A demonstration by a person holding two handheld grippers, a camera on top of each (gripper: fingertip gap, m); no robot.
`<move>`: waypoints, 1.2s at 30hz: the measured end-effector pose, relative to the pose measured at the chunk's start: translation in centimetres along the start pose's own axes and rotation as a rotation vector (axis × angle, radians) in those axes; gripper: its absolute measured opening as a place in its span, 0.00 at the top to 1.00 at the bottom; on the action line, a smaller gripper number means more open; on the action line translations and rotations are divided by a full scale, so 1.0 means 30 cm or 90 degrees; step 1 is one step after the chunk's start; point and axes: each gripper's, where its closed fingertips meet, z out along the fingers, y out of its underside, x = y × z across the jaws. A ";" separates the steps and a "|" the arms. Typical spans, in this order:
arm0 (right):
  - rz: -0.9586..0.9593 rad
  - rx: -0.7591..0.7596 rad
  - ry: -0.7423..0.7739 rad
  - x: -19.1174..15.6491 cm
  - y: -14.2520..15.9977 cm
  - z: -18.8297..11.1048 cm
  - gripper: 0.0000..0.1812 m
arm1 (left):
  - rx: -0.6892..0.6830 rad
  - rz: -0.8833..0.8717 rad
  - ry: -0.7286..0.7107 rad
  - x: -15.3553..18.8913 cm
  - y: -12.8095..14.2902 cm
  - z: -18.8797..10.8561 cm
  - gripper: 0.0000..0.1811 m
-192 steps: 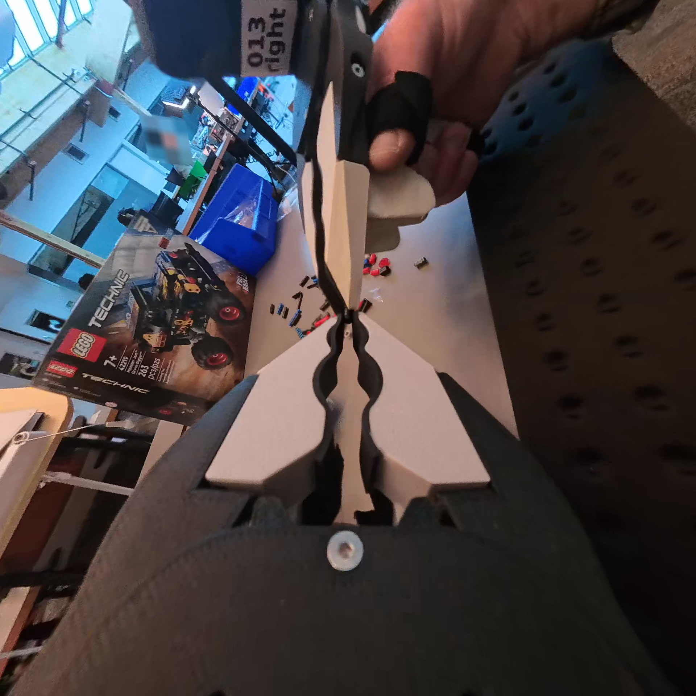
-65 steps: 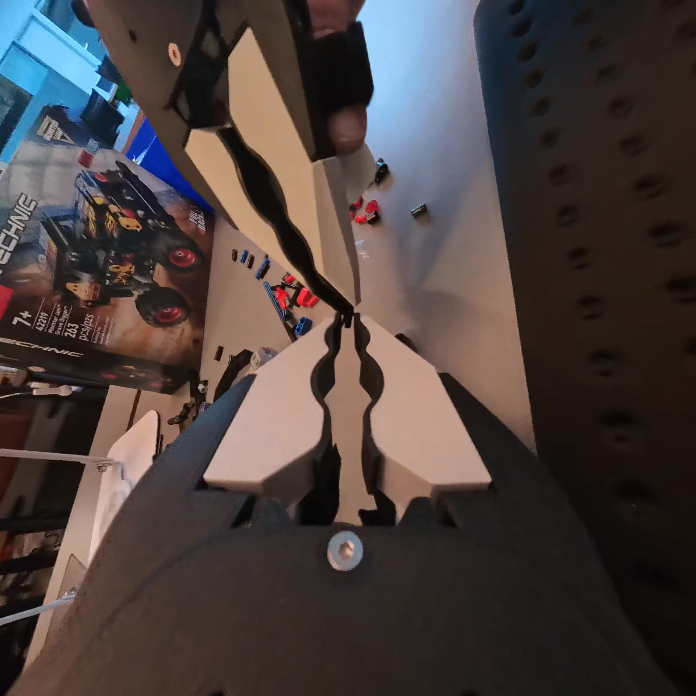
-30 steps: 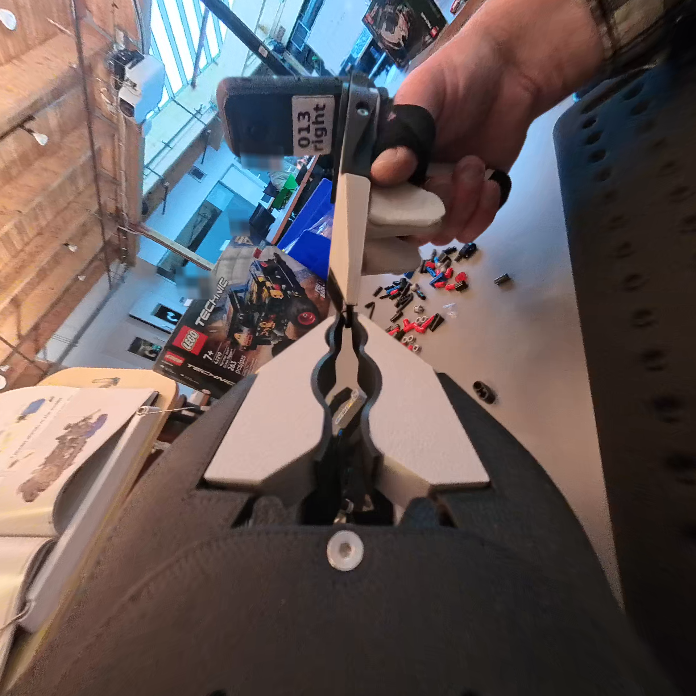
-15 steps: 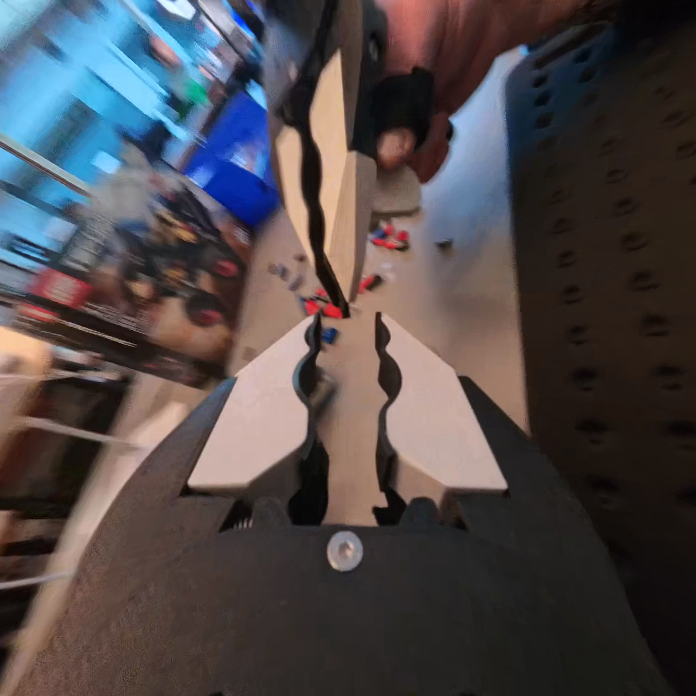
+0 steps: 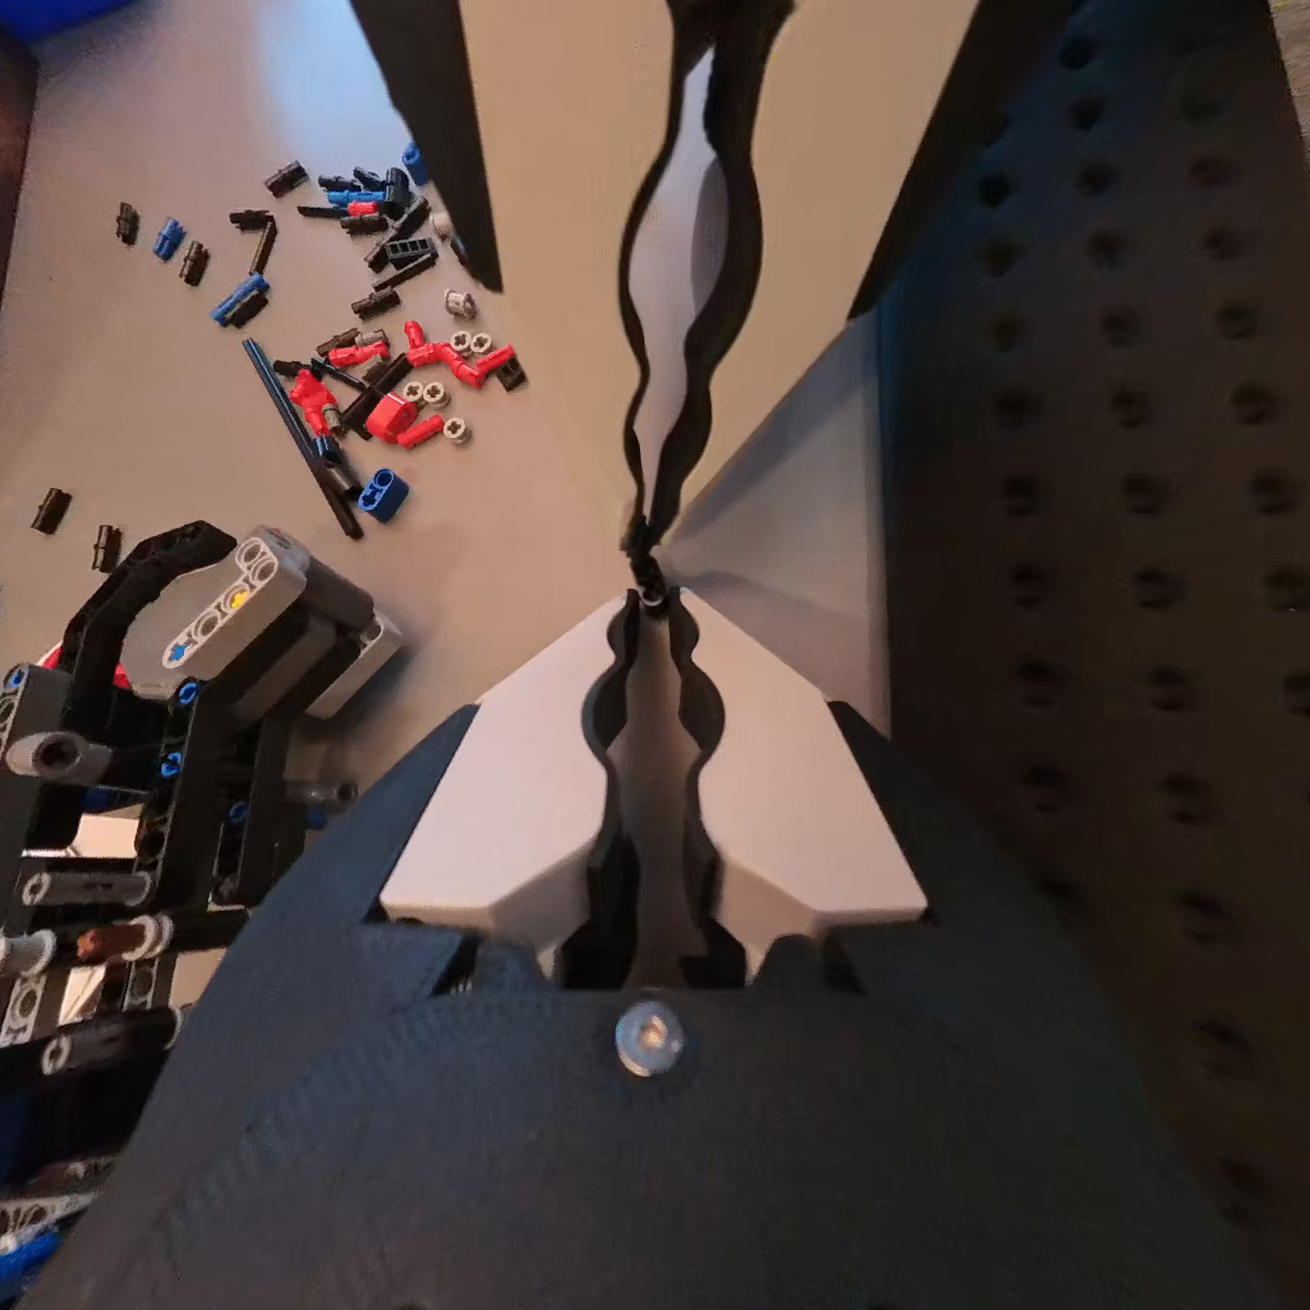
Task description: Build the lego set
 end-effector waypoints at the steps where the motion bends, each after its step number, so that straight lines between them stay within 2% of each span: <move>1: -0.009 -0.008 -0.001 -0.001 -0.001 0.001 0.99 | 0.001 -0.003 0.005 0.000 -0.001 0.000 0.96; 7: -0.059 -0.058 -0.005 -0.003 0.006 0.000 0.99 | 0.004 -0.006 0.024 0.000 -0.003 0.003 0.97; 14: -0.079 -0.074 -0.054 -0.010 0.007 0.000 0.99 | 0.006 -0.007 0.036 0.002 -0.006 0.006 0.97; 36: -0.042 -0.038 -0.201 -0.017 0.016 0.018 0.99 | 0.007 -0.016 0.052 0.000 -0.007 0.009 0.97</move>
